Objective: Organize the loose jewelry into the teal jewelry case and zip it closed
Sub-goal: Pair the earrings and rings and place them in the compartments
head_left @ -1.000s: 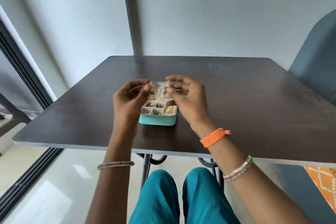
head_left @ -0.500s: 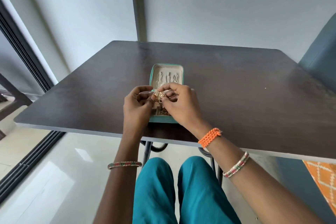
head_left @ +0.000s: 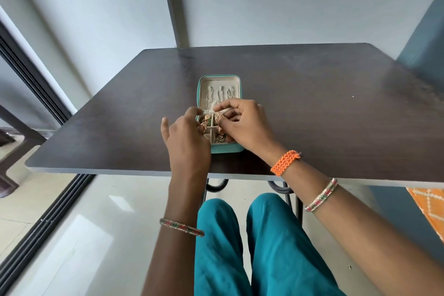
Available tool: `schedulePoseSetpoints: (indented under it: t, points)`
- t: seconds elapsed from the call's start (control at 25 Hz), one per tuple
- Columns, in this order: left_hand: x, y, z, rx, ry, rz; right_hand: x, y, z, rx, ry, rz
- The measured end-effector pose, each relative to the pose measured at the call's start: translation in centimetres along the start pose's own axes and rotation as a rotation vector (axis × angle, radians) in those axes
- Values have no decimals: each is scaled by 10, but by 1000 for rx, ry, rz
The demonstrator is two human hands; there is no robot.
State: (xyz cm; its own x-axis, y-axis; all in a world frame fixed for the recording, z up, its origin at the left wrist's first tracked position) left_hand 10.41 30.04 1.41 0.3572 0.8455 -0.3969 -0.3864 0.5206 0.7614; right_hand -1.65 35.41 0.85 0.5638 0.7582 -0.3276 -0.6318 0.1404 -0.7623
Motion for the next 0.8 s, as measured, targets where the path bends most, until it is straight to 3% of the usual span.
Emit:
schedulePoseSetpoints:
  t: [0.32, 0.52, 0.8]
  points:
    - [17, 12, -4, -252, -26, 119, -6, 8, 0, -16, -18, -19]
    - [4, -2, 3, -117, -88, 190, -5, 10, 2, -39, -40, -35]
    - [-1, -11, 11, 1, -22, 149, -3, 9, 2, -134, -78, -81]
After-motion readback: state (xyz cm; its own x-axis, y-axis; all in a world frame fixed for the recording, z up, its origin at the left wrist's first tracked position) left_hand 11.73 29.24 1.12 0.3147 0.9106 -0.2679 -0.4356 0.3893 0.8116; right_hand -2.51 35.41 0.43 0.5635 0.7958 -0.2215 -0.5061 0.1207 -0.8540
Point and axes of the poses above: each hand's wrist, its own x-axis away from the middle knuckle, its own z-axis out of the back of the hand, y = z × x, the point moved 4 cm from there along -x, towards the middle knuckle, and after that the axes turned 14 degrees about x, right-handed, at the moved point
